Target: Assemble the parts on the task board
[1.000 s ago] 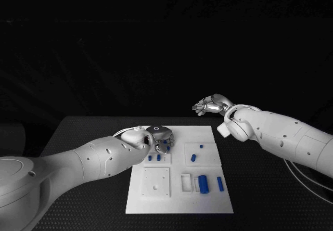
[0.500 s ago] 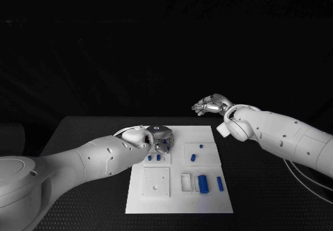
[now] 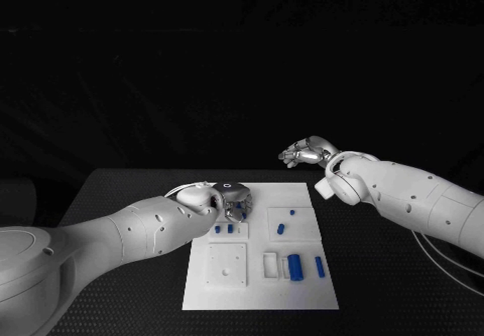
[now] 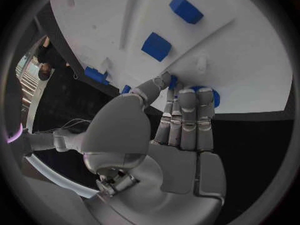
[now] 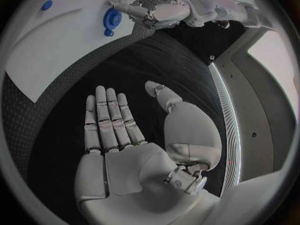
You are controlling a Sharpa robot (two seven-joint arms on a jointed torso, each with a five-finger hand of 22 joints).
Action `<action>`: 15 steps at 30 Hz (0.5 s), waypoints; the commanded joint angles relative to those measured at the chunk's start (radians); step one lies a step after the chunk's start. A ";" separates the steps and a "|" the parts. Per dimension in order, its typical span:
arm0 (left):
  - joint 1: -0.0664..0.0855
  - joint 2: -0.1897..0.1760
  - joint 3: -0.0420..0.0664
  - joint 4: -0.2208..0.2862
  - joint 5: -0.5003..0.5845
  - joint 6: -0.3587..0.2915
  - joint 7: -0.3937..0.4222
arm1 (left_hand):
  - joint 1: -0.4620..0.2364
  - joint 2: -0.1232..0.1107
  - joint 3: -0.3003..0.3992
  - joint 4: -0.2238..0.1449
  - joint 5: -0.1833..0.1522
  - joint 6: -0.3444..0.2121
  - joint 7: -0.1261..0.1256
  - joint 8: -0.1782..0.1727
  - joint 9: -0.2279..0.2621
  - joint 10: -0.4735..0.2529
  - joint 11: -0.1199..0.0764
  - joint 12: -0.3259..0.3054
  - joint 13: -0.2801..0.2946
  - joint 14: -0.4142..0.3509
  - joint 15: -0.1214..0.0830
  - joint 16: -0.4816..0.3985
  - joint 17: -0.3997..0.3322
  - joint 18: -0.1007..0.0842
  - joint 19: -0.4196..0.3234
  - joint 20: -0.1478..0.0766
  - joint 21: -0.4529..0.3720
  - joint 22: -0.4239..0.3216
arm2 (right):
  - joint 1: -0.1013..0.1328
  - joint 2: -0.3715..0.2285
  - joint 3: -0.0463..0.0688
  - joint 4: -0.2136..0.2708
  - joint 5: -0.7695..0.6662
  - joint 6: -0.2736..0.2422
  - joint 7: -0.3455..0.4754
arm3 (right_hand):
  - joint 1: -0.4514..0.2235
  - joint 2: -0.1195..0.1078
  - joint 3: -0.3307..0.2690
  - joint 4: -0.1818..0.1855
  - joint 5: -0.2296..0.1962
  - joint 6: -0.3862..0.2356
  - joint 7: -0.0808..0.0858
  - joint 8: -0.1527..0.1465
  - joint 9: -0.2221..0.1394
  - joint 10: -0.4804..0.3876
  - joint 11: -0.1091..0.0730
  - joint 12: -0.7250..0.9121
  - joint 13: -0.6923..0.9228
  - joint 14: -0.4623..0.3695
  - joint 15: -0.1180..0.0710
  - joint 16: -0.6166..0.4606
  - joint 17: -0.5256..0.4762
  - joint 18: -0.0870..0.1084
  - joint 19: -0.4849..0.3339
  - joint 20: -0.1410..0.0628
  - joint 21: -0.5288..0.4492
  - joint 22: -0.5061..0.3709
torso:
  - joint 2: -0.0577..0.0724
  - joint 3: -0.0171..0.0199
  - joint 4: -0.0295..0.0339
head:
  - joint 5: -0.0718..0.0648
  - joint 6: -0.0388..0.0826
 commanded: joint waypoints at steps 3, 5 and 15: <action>-0.007 -0.004 -0.005 -0.005 -0.026 0.060 -0.024 | 0.005 0.017 0.007 -0.004 0.007 0.029 -0.010 0.018 0.003 0.036 -0.004 0.016 0.011 0.008 -0.002 0.005 -0.004 0.078 0.000 -0.005 -0.003 0.014 | 0.000 0.000 0.000 0.002 -0.001 0.009 0.007 | 0.002 0.011 0.000 -0.004 0.003 -0.007 0.022 0.005 -0.001 0.003 0.003 -0.003 -0.001 0.003 0.001 -0.006 0.002 0.017 0.003 0.003 -0.005 0.002 | 0.000 0.0000 -0.0005 | 0.001 0.000; -0.007 -0.004 -0.005 -0.004 -0.026 0.061 -0.024 | 0.004 0.020 0.007 -0.003 0.007 0.037 -0.013 0.024 0.004 0.046 -0.007 0.019 0.013 0.012 -0.006 0.007 -0.005 0.077 0.001 -0.006 -0.004 0.014 | 0.000 0.000 0.000 0.001 -0.001 0.009 0.007 | 0.001 0.011 0.000 -0.004 0.003 -0.007 0.022 0.005 -0.001 0.003 0.003 -0.003 -0.001 0.003 0.001 -0.006 0.002 0.017 0.003 0.003 -0.005 0.002 | 0.000 -0.0001 -0.0004 | 0.001 -0.001; -0.007 -0.001 -0.006 -0.003 -0.030 0.058 -0.017 | 0.001 0.036 0.005 -0.003 0.008 0.068 -0.025 0.043 0.005 0.081 -0.021 0.028 0.021 0.025 -0.019 0.017 -0.008 0.075 0.012 -0.014 -0.003 0.014 | 0.000 0.001 0.000 0.003 -0.001 0.008 0.007 | 0.001 0.011 0.000 -0.003 0.003 -0.007 0.022 0.006 -0.001 0.003 0.003 -0.003 -0.001 0.003 0.001 -0.007 0.002 0.017 0.003 0.003 -0.005 0.003 | 0.001 0.0001 -0.0003 | 0.001 -0.003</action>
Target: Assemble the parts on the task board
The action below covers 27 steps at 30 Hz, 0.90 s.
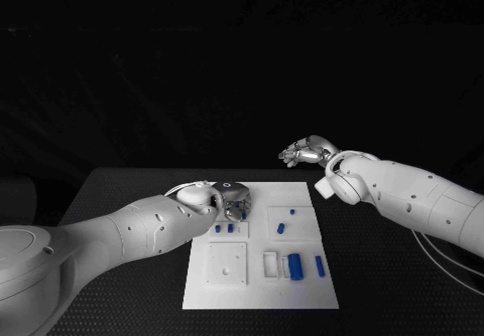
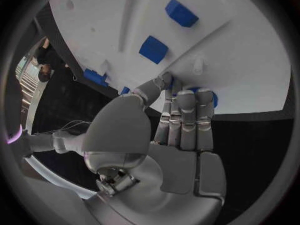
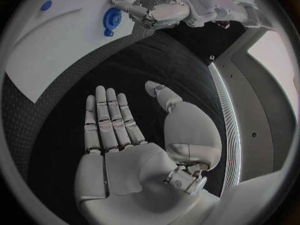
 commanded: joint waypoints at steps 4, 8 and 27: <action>-0.008 -0.001 -0.005 -0.002 -0.018 0.037 -0.003 | -0.003 0.010 0.001 0.000 0.003 0.007 -0.001 0.004 0.000 0.007 -0.002 -0.001 -0.001 0.008 -0.001 0.006 -0.003 0.066 0.003 -0.008 -0.002 0.014 | 0.000 0.000 0.000 0.002 -0.001 0.008 0.008 | 0.001 0.011 0.000 -0.003 0.003 -0.007 0.022 0.006 -0.001 0.003 0.003 -0.003 -0.001 0.003 0.001 -0.007 0.001 0.017 0.003 0.003 -0.006 0.003 | 0.000 -0.0001 0.0000 | 0.001 -0.001; -0.008 -0.004 -0.005 -0.002 -0.012 0.011 0.003 | -0.009 0.018 0.000 0.005 0.004 0.018 -0.005 0.011 0.000 0.020 -0.008 0.001 0.002 0.015 -0.006 0.010 -0.004 0.064 0.009 -0.012 -0.001 0.014 | 0.000 0.000 0.000 0.002 -0.001 0.007 0.008 | 0.001 0.011 0.000 -0.003 0.003 -0.007 0.022 0.006 -0.001 0.003 0.003 -0.003 -0.001 0.003 0.001 -0.007 0.001 0.017 0.003 0.003 -0.006 0.003 | 0.000 -0.0003 0.0002 | 0.002 0.000; -0.008 -0.057 0.033 0.067 0.102 -0.078 0.020 | -0.019 0.029 0.002 0.012 0.008 0.035 -0.011 0.021 -0.001 0.037 -0.015 0.001 0.007 0.026 -0.014 0.019 -0.006 0.063 0.019 -0.021 0.001 0.014 | 0.000 -0.002 0.000 0.001 -0.001 0.007 0.007 | 0.002 0.011 0.000 -0.003 0.003 -0.007 0.022 0.006 -0.001 0.003 0.003 -0.003 -0.001 0.003 0.001 -0.007 0.001 0.018 0.004 0.004 -0.007 0.004 | -0.001 -0.0002 0.0011 | 0.006 0.006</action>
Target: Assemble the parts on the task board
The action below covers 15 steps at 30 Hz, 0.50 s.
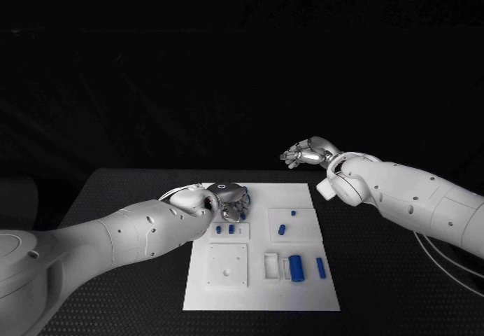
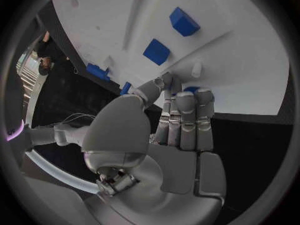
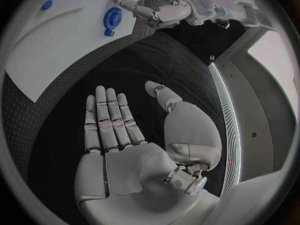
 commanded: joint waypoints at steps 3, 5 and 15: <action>0.002 -0.010 0.021 0.020 0.046 -0.030 0.010 | 0.001 0.007 0.003 0.006 0.006 0.008 0.001 0.006 0.001 0.008 -0.001 0.000 0.001 0.006 -0.001 0.004 -0.002 0.063 -0.002 -0.007 0.001 0.014 | 0.000 0.000 0.000 0.001 -0.001 0.008 0.007 | 0.002 0.010 0.000 -0.003 0.003 -0.007 0.022 0.006 -0.001 0.003 0.003 -0.003 -0.001 0.003 0.001 -0.007 0.002 0.018 0.004 0.004 -0.003 0.005 | 0.000 0.0000 -0.0001 | 0.000 0.001; 0.002 -0.015 0.031 0.027 0.054 -0.032 0.009 | 0.001 0.007 0.003 0.006 0.007 0.009 0.001 0.006 0.001 0.008 -0.001 -0.001 0.001 0.006 -0.002 0.004 -0.002 0.063 -0.001 -0.008 0.000 0.013 | 0.000 0.000 0.000 0.001 -0.001 0.008 0.007 | 0.002 0.011 0.000 -0.004 0.003 -0.007 0.022 0.006 -0.002 0.003 0.003 -0.003 -0.001 0.003 0.001 -0.007 0.002 0.018 0.004 0.004 -0.004 0.005 | 0.000 -0.0003 -0.0004 | 0.000 0.001; 0.007 -0.071 0.064 0.080 0.063 -0.014 -0.004 | 0.002 0.006 0.006 0.004 0.009 0.010 0.000 0.007 0.000 0.009 -0.002 -0.001 0.001 0.007 -0.002 0.005 -0.002 0.063 0.000 -0.009 0.000 0.013 | 0.000 -0.005 0.000 0.001 -0.001 0.009 0.007 | 0.002 0.011 0.000 -0.004 0.003 -0.007 0.022 0.006 -0.002 0.003 0.003 -0.003 -0.001 0.003 0.001 -0.007 0.002 0.018 0.004 0.004 -0.004 0.005 | 0.000 0.0001 0.0008 | -0.001 0.001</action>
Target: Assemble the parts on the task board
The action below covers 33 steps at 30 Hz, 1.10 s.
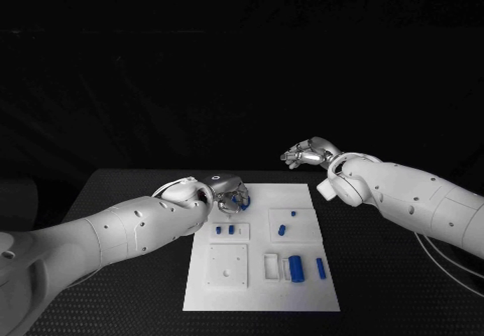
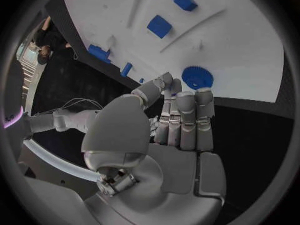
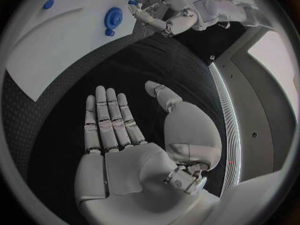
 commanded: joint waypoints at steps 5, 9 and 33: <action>0.008 -0.050 0.001 0.037 0.022 0.008 -0.009 | 0.002 0.006 0.003 0.002 0.005 0.009 -0.002 0.007 0.000 0.006 0.001 -0.002 0.001 0.008 -0.003 0.006 -0.001 0.063 0.000 -0.010 0.000 0.013 | 0.000 -0.006 0.000 0.002 -0.001 0.008 0.007 | 0.002 0.011 0.000 -0.004 0.003 -0.007 0.022 0.006 -0.002 0.003 0.003 -0.003 -0.001 0.003 0.001 -0.003 0.001 0.018 0.004 0.004 -0.004 0.006 | 0.000 0.0003 0.0005 | -0.001 -0.001; 0.008 -0.078 0.000 0.049 0.023 0.005 -0.011 | 0.002 0.006 0.004 0.002 0.006 0.009 -0.002 0.007 0.000 0.007 0.001 -0.002 0.001 0.008 -0.003 0.006 -0.001 0.062 0.000 -0.010 -0.001 0.013 | 0.000 -0.008 0.000 0.003 -0.001 0.008 0.007 | 0.002 0.011 0.001 -0.004 0.003 -0.007 0.022 0.006 -0.002 0.003 0.003 -0.003 -0.001 0.003 0.001 -0.003 0.001 0.018 0.004 0.004 -0.005 0.006 | 0.000 0.0000 0.0013 | -0.003 -0.003; 0.000 -0.095 -0.005 0.032 0.027 0.029 -0.015 | 0.001 0.005 0.007 0.002 0.006 0.011 -0.003 0.008 -0.001 0.010 0.000 -0.003 0.002 0.009 -0.004 0.007 -0.002 0.061 0.000 -0.011 -0.002 0.013 | 0.000 -0.006 0.000 0.002 -0.002 0.009 0.008 | 0.003 0.011 0.001 -0.004 0.003 -0.007 0.022 0.006 -0.002 0.003 0.003 -0.003 -0.001 0.003 0.001 -0.004 0.001 0.018 0.005 0.004 -0.006 0.007 | 0.001 -0.0006 -0.0009 | 0.003 -0.006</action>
